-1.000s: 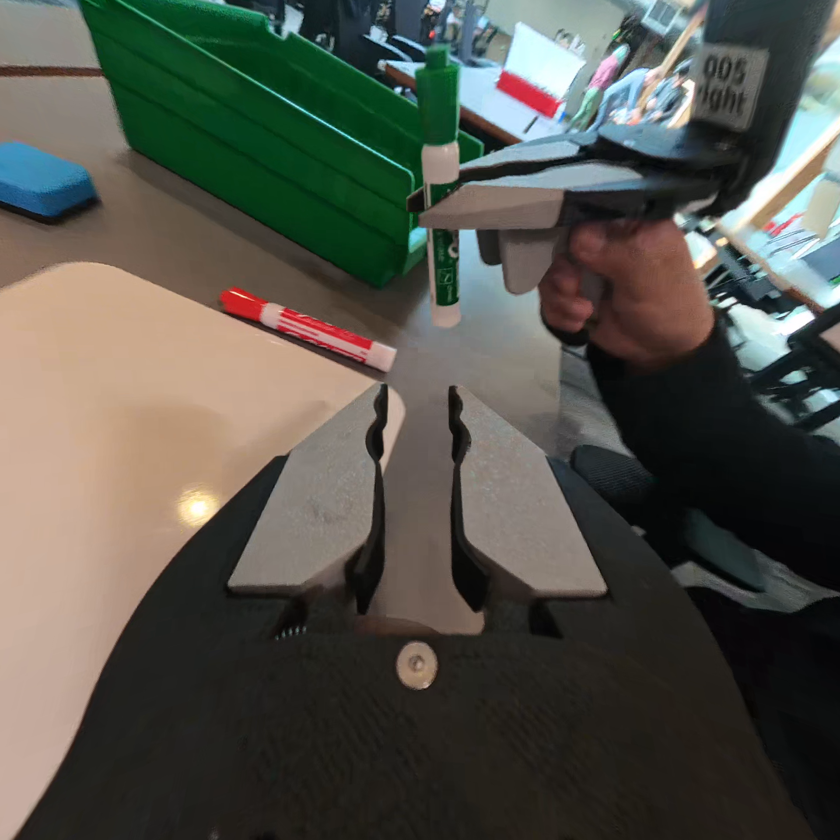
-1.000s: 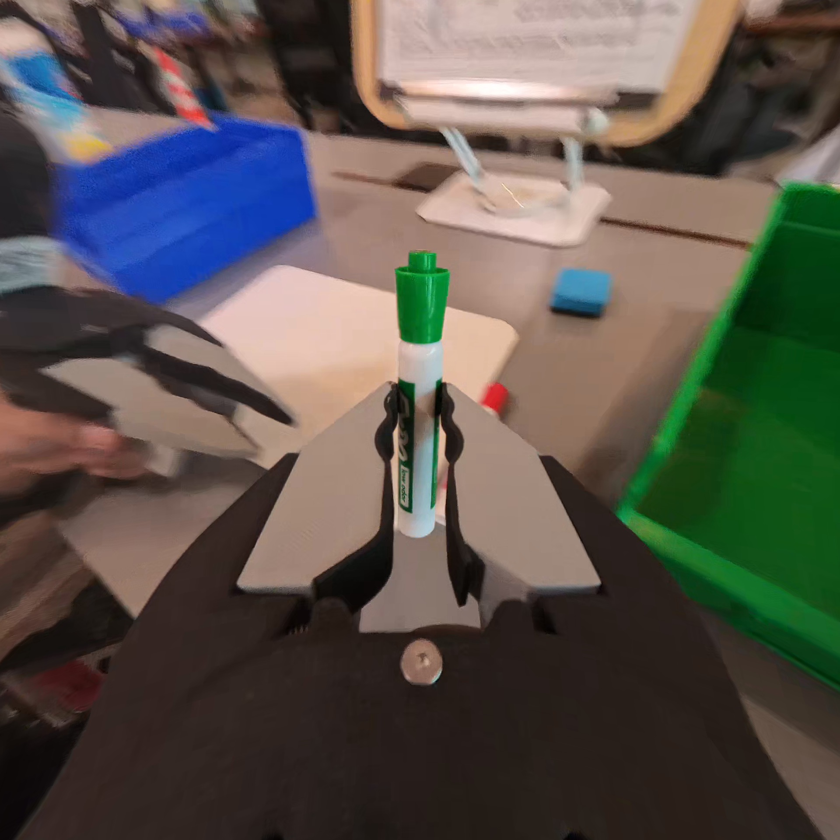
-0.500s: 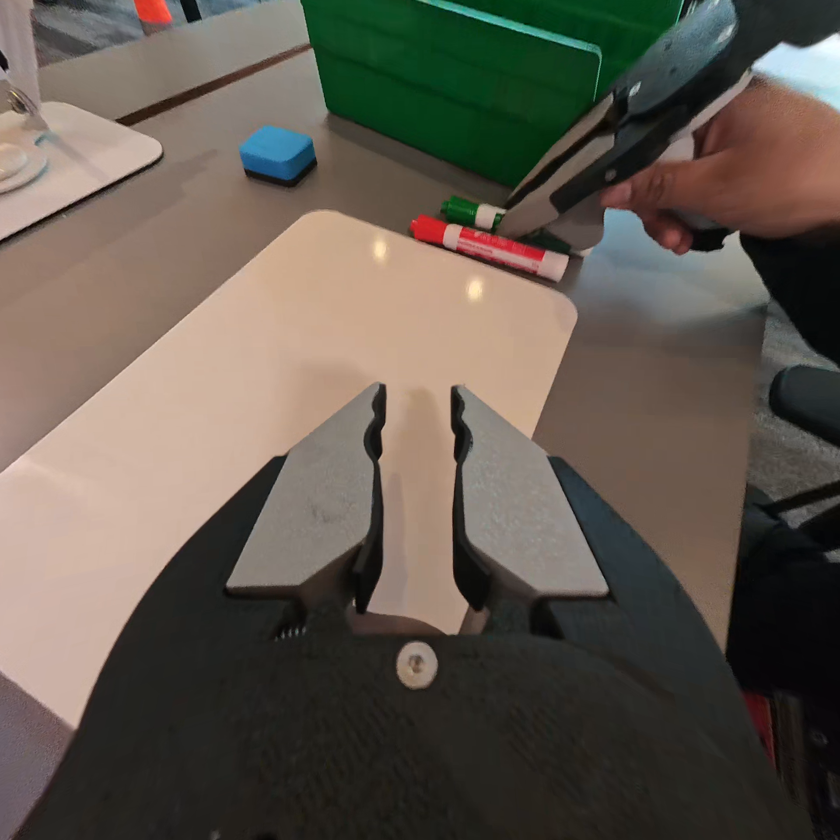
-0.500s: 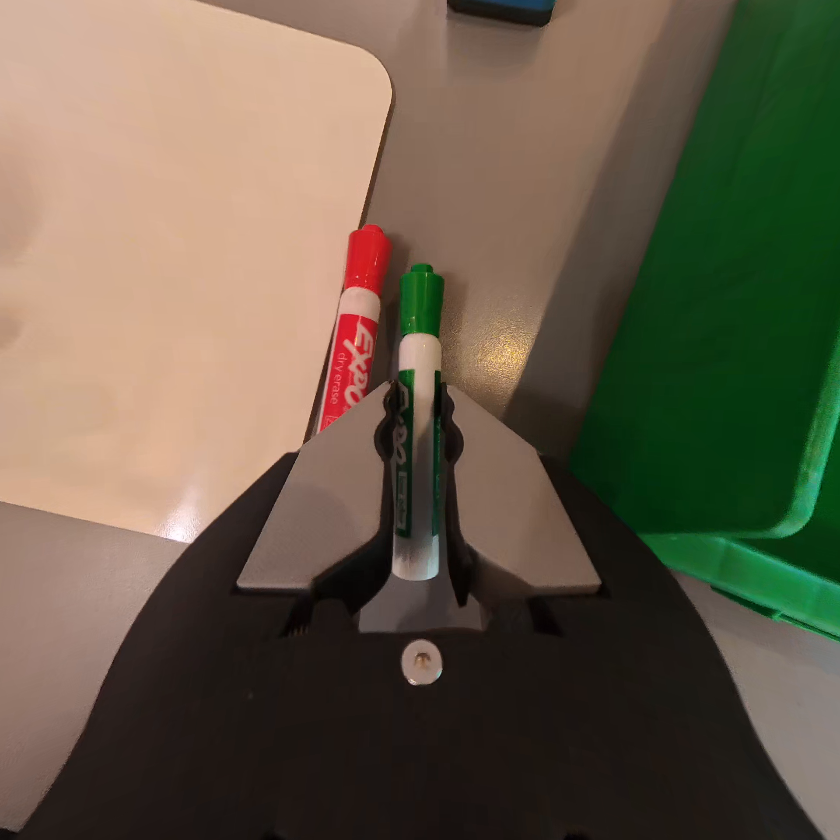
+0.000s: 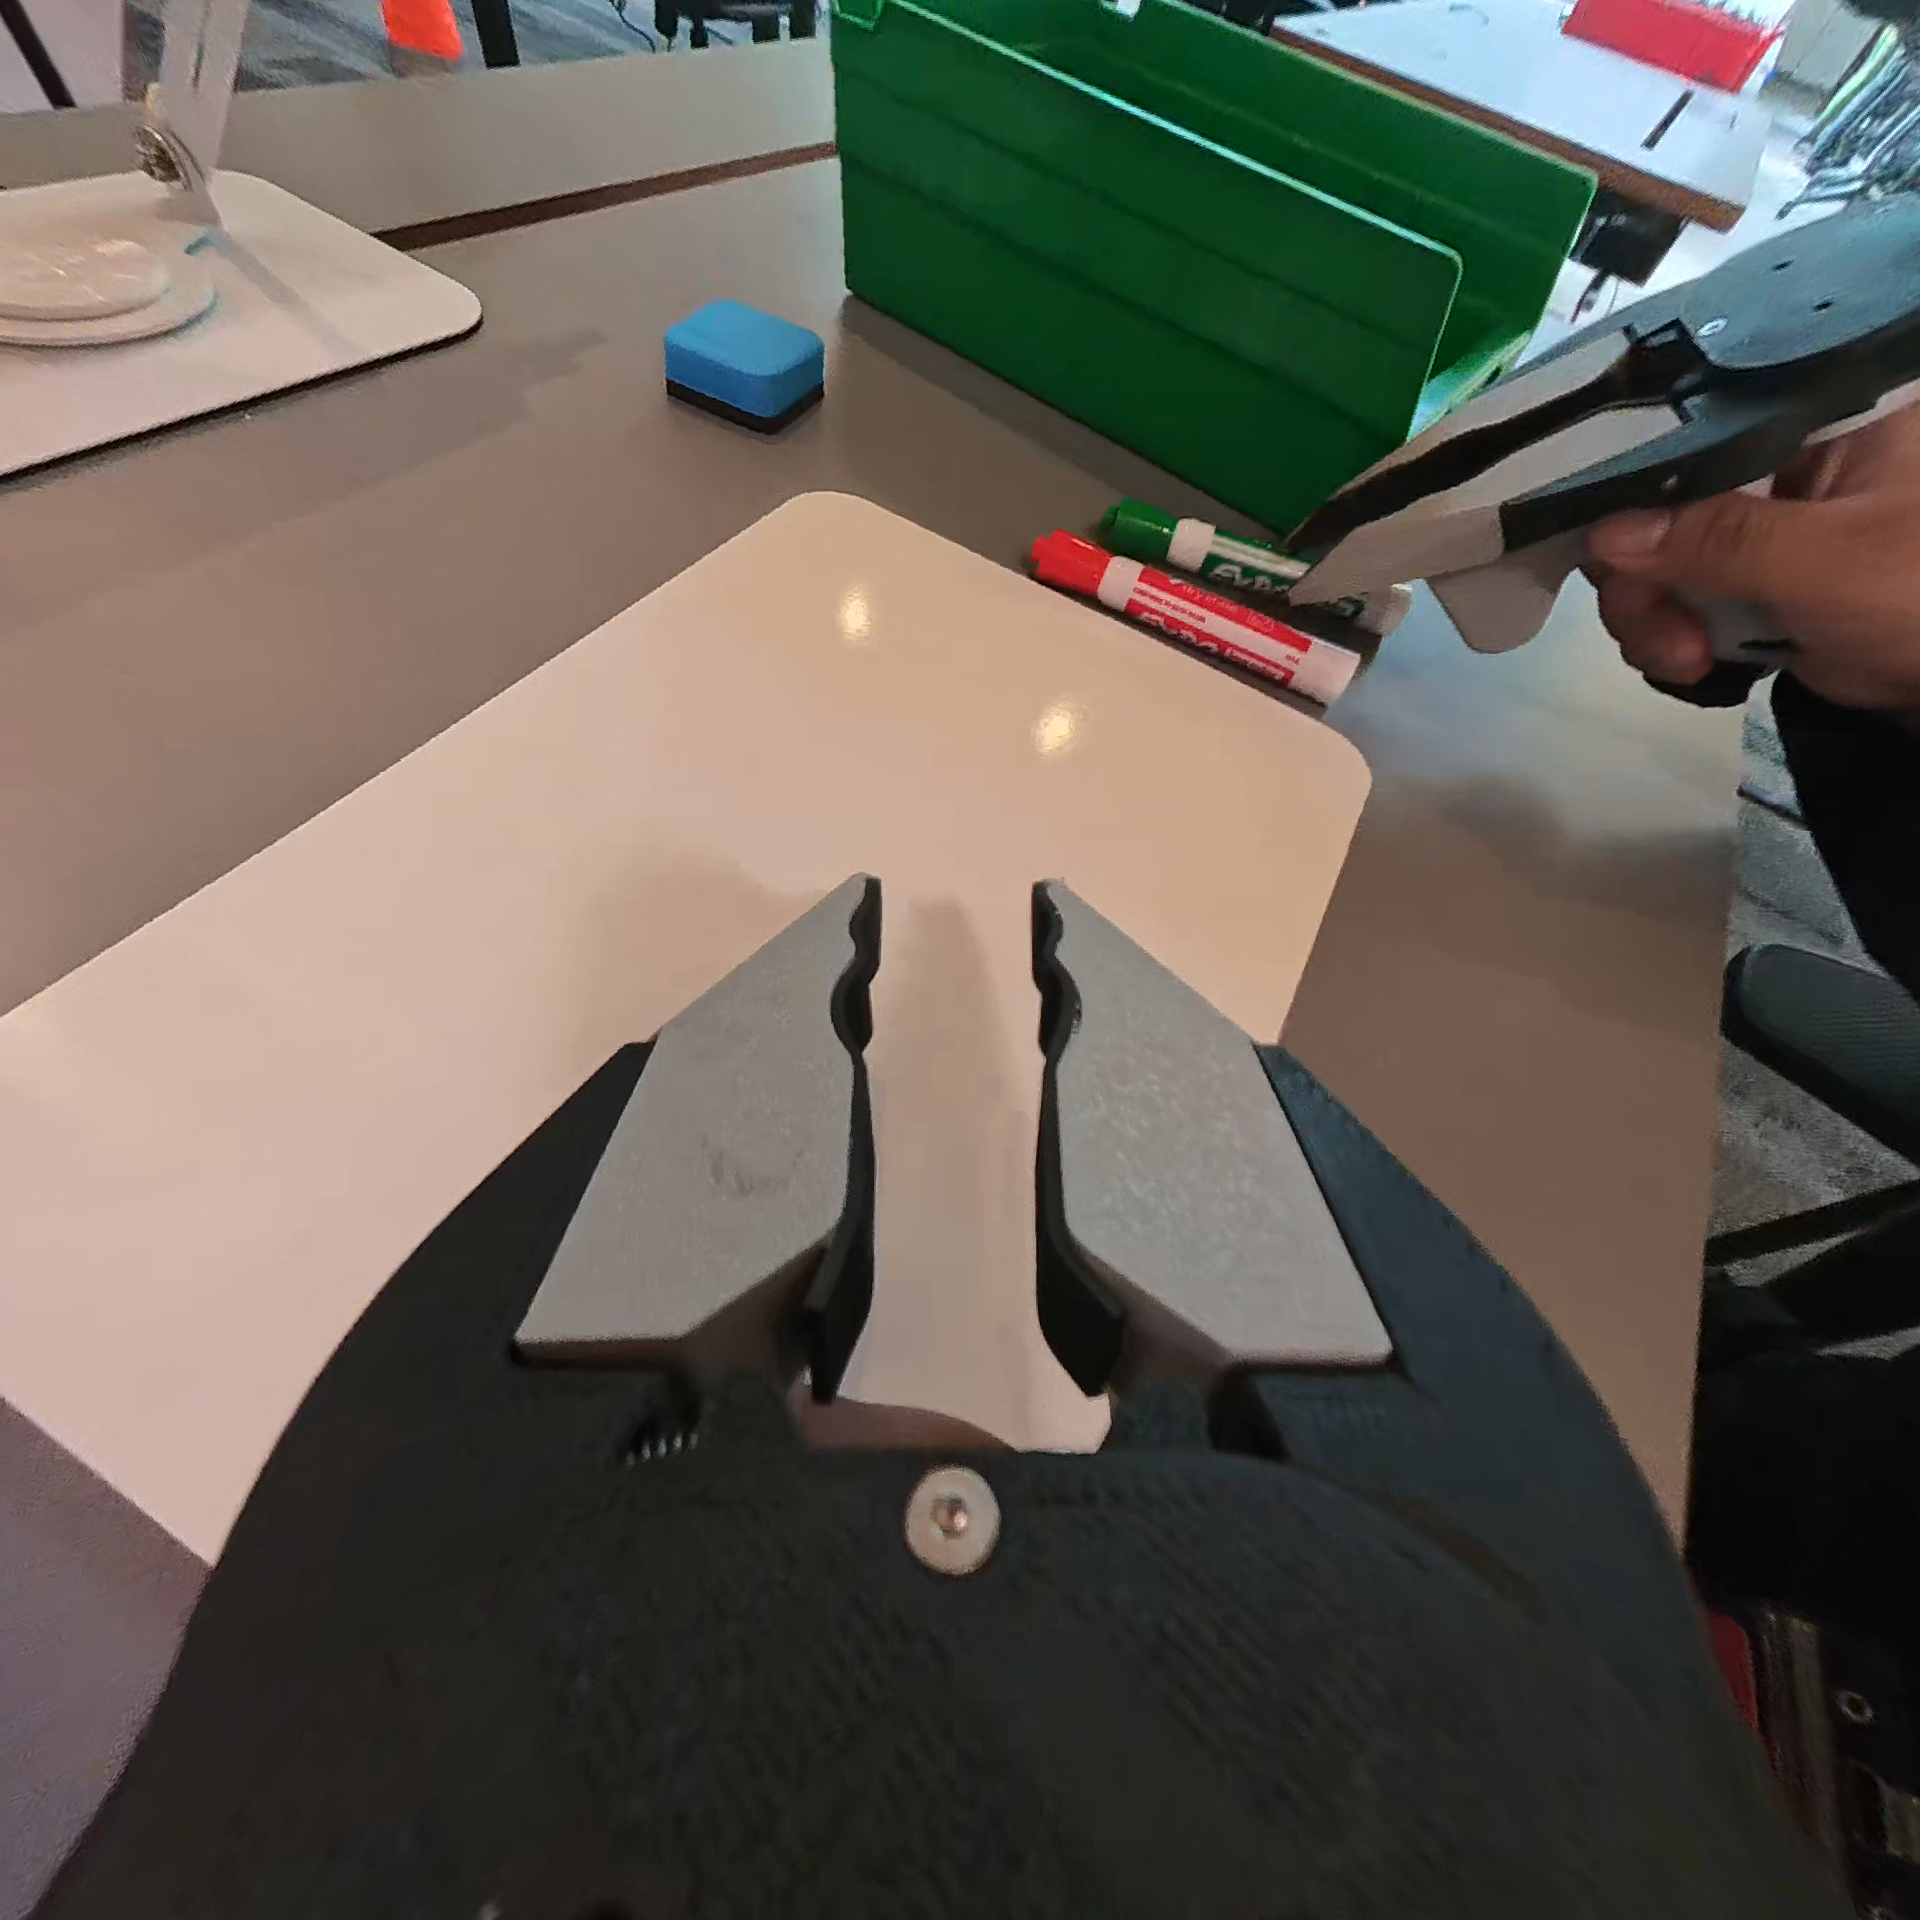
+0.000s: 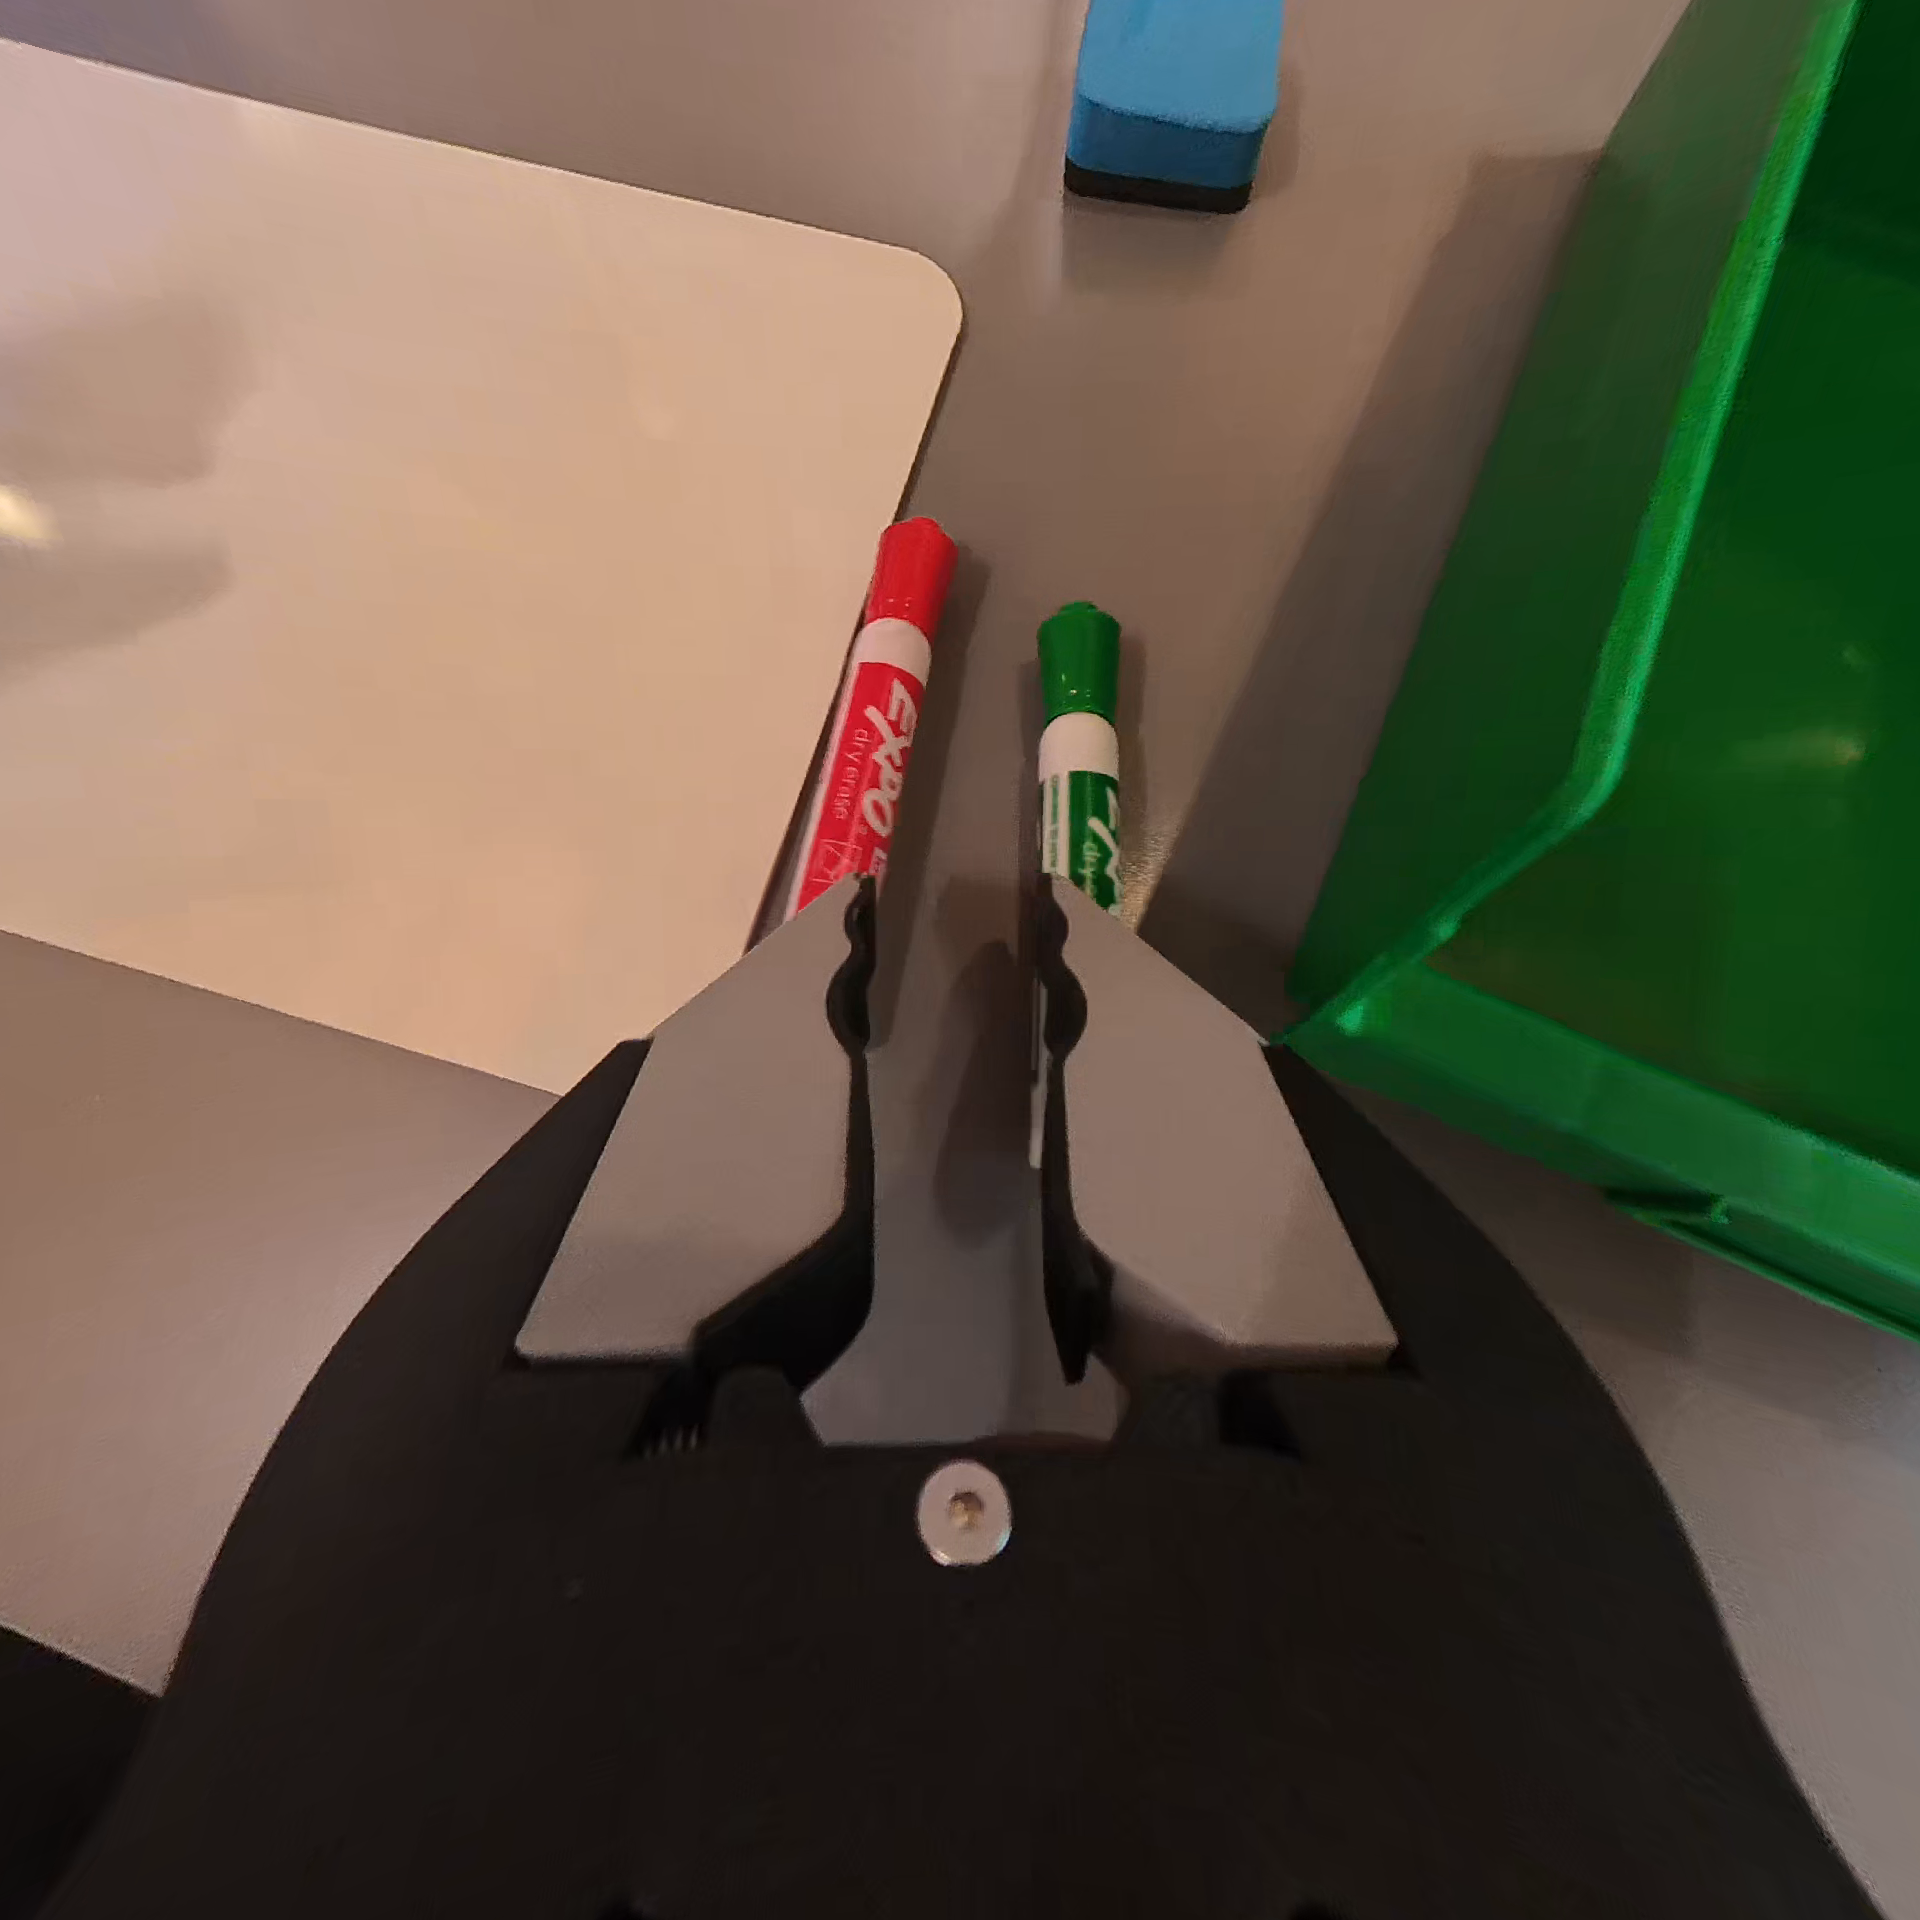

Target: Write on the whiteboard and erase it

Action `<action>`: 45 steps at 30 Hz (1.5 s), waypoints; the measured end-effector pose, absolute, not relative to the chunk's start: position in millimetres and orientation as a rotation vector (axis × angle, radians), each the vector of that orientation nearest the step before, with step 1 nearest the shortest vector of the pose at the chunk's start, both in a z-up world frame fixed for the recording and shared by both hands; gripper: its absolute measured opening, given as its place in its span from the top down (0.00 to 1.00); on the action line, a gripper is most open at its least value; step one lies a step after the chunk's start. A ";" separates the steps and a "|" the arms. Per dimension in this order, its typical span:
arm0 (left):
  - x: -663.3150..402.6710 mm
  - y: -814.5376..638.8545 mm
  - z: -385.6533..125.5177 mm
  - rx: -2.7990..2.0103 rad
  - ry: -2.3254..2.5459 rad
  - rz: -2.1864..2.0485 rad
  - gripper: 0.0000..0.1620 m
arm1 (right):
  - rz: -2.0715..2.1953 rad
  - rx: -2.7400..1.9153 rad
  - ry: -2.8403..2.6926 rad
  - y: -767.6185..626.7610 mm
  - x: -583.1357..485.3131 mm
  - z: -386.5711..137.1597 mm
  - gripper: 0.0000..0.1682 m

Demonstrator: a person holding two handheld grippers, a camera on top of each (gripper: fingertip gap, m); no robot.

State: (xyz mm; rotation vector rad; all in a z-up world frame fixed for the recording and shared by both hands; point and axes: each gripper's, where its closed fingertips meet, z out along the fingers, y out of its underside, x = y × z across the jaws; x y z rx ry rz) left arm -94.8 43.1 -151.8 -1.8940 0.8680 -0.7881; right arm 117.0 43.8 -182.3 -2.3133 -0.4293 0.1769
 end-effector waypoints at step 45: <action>-92.8 34.6 -156.8 -1.929 0.872 -0.842 0.83 | 0.525 -2.195 -0.636 5.6 39.4 -185.6 0.91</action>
